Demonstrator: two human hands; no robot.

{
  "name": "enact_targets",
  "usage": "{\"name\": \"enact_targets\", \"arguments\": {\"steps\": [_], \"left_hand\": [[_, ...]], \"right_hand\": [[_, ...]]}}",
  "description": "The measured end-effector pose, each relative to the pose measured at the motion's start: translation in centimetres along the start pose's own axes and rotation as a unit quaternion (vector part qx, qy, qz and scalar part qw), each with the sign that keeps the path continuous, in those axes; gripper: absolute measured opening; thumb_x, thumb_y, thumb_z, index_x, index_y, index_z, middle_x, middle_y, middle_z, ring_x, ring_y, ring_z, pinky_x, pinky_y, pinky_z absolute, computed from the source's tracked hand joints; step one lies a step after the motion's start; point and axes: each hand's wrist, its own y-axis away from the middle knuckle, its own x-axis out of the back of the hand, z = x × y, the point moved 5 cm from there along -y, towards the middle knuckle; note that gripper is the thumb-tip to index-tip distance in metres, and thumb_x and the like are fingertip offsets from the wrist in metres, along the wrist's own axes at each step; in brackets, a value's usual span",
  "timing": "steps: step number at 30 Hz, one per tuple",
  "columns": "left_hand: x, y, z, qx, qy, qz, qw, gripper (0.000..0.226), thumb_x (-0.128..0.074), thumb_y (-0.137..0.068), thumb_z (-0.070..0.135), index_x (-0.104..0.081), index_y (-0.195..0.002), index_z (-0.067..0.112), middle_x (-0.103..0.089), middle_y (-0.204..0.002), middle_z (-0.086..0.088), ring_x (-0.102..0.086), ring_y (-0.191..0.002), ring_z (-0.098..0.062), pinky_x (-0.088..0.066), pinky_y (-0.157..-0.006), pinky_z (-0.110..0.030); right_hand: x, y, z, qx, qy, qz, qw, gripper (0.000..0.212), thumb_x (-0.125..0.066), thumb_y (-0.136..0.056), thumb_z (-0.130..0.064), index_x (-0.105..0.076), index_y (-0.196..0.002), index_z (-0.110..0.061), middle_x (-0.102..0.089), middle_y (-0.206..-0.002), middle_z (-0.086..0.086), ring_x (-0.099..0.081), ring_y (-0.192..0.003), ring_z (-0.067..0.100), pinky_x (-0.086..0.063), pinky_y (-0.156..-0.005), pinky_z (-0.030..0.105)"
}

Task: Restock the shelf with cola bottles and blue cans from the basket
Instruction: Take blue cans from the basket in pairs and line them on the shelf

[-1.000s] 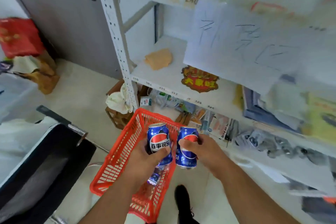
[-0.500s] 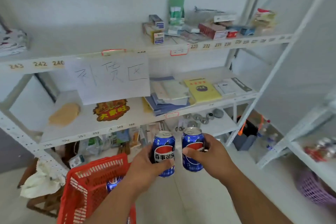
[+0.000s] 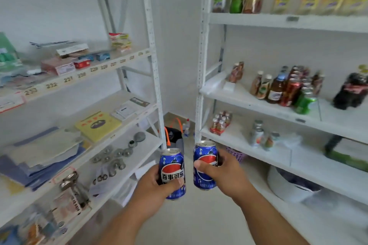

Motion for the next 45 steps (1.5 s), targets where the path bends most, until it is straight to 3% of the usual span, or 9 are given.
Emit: {"name": "enact_targets", "arguments": {"steps": [9, 17, 22, 25, 28, 33, 37, 40, 45], "left_hand": [[-22.0, -3.2, 6.9, -0.037, -0.040, -0.145, 0.988, 0.039, -0.089, -0.081, 0.018, -0.070, -0.112, 0.032, -0.081, -0.104, 0.009, -0.076, -0.098, -0.007, -0.057, -0.085, -0.026], [-33.6, -3.7, 9.7, -0.069, -0.055, -0.259, 0.962, 0.039, -0.090, -0.080, 0.020, -0.071, -0.113, 0.032, -0.081, -0.102, 0.012, -0.076, -0.093, -0.002, -0.055, -0.078, -0.020], [-37.0, -4.3, 10.8, -0.082, -0.044, -0.307, 0.947, 0.040, -0.090, -0.080, 0.026, -0.069, -0.112, 0.037, -0.080, -0.103, 0.016, -0.074, -0.098, -0.001, -0.054, -0.077, -0.019], [-38.9, -4.8, 11.3, -0.090, -0.037, -0.340, 0.935, 0.039, -0.090, -0.080, 0.023, -0.070, -0.111, 0.036, -0.080, -0.099, 0.019, -0.075, -0.094, -0.001, -0.055, -0.079, -0.021], [-41.0, -5.1, 11.3, -0.096, -0.036, -0.360, 0.927, 0.042, -0.090, -0.080, 0.021, -0.071, -0.115, 0.034, -0.080, -0.103, 0.016, -0.076, -0.098, -0.005, -0.058, -0.086, -0.026], [-45.5, -5.1, 11.8, -0.100, -0.035, -0.381, 0.918, 0.049, -0.091, -0.080, 0.022, -0.068, -0.121, 0.034, -0.080, -0.110, 0.012, -0.075, -0.103, -0.007, -0.058, -0.089, -0.028], [-50.6, -5.4, 12.7, -0.105, -0.035, -0.382, 0.918, 0.050, -0.090, -0.081, 0.019, -0.066, -0.123, 0.031, -0.079, -0.112, 0.010, -0.075, -0.103, -0.008, -0.058, -0.085, -0.025], [-55.2, -5.1, 13.5, -0.108, -0.046, -0.375, 0.920, 0.048, -0.089, -0.081, 0.019, -0.066, -0.121, 0.031, -0.079, -0.110, 0.010, -0.075, -0.096, -0.002, -0.056, -0.079, -0.021], [-63.1, -4.1, 15.5, -0.116, -0.060, -0.365, 0.922, 0.052, -0.092, -0.079, 0.016, -0.066, -0.121, 0.032, -0.080, -0.108, 0.010, -0.076, -0.096, -0.004, -0.060, -0.087, -0.029]], "right_hand": [[22.6, 4.8, 2.4, -0.007, -0.028, 0.198, 0.980, 0.042, -0.090, -0.078, -0.037, -0.067, -0.112, -0.029, -0.077, -0.102, -0.006, -0.076, -0.092, 0.009, -0.058, -0.068, 0.017], [31.8, 9.5, 4.0, -0.012, -0.054, 0.324, 0.945, 0.037, -0.088, -0.077, -0.042, -0.065, -0.106, -0.034, -0.076, -0.098, -0.011, -0.075, -0.085, 0.002, -0.057, -0.062, 0.015], [33.6, 11.1, 3.8, -0.015, -0.041, 0.368, 0.929, 0.054, -0.084, -0.072, -0.054, -0.062, -0.117, -0.033, -0.075, -0.108, -0.008, -0.074, -0.096, 0.010, -0.060, -0.071, 0.020], [34.4, 11.5, 3.5, -0.018, -0.040, 0.394, 0.918, 0.042, -0.083, -0.082, -0.045, -0.060, -0.116, -0.036, -0.072, -0.107, -0.011, -0.072, -0.093, 0.009, -0.057, -0.065, 0.016], [35.7, 11.7, 4.0, -0.023, -0.049, 0.408, 0.911, 0.036, -0.082, -0.085, -0.041, -0.058, -0.112, -0.038, -0.071, -0.108, -0.011, -0.071, -0.095, 0.011, -0.058, -0.069, 0.019], [39.3, 12.8, 5.2, -0.033, -0.062, 0.427, 0.901, 0.042, -0.084, -0.084, -0.040, -0.057, -0.116, -0.036, -0.071, -0.112, -0.009, -0.071, -0.098, 0.013, -0.059, -0.072, 0.022], [43.7, 13.3, 6.5, -0.032, -0.082, 0.434, 0.897, 0.035, -0.085, -0.085, -0.033, -0.056, -0.105, -0.038, -0.071, -0.109, -0.010, -0.071, -0.093, 0.011, -0.056, -0.063, 0.017], [48.2, 14.0, 7.4, -0.027, -0.100, 0.438, 0.893, 0.035, -0.086, -0.084, -0.027, -0.058, -0.104, -0.036, -0.072, -0.108, -0.008, -0.071, -0.094, 0.012, -0.058, -0.068, 0.020], [56.4, 15.4, 8.1, -0.018, -0.104, 0.438, 0.893, 0.035, -0.088, -0.082, -0.025, -0.062, -0.105, -0.032, -0.075, -0.104, -0.006, -0.074, -0.092, 0.013, -0.060, -0.072, 0.024]]}}
